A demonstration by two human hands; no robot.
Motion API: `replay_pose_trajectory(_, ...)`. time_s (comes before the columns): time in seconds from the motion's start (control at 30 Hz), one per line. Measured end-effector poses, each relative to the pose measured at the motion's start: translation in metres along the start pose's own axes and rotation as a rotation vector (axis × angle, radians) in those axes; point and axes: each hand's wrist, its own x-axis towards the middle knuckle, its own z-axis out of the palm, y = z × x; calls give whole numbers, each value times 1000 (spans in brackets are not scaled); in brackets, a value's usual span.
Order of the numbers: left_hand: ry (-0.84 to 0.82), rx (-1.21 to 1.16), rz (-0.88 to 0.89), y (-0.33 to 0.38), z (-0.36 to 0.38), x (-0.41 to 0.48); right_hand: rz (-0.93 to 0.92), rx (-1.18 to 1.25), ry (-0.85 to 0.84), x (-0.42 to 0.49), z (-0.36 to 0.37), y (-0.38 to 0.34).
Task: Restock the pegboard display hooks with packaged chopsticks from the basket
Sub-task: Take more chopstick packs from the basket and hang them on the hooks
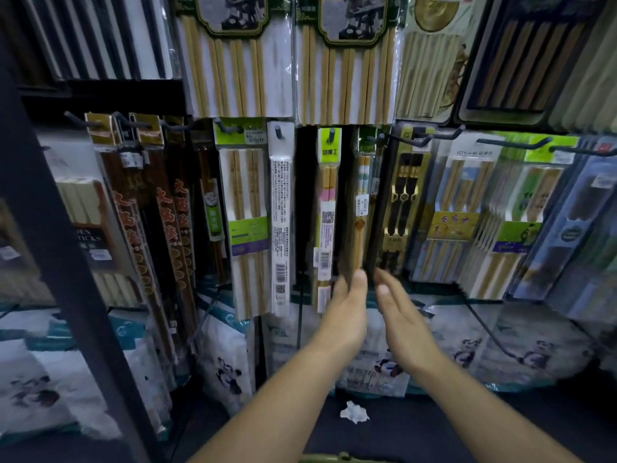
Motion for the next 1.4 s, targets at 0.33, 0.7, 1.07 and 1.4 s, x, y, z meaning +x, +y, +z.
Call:
replay_pose_trajectory(0.33,184,418,-267,-187,-83,-67,231,-311,-223,-119,65,140)
replay_pose_trajectory(0.7,341,673,-611,-345,-164,-136,512,-686,-770,-196,146,290)
replay_pose_trajectory(1.07,403,553,-502,-386,-171,-151,368,-958,-860,-182,217,337)
replay_pose_trajectory(1.4,400,556,-490,-387,-171,-147,240,-1006,-847,-180,227,354)
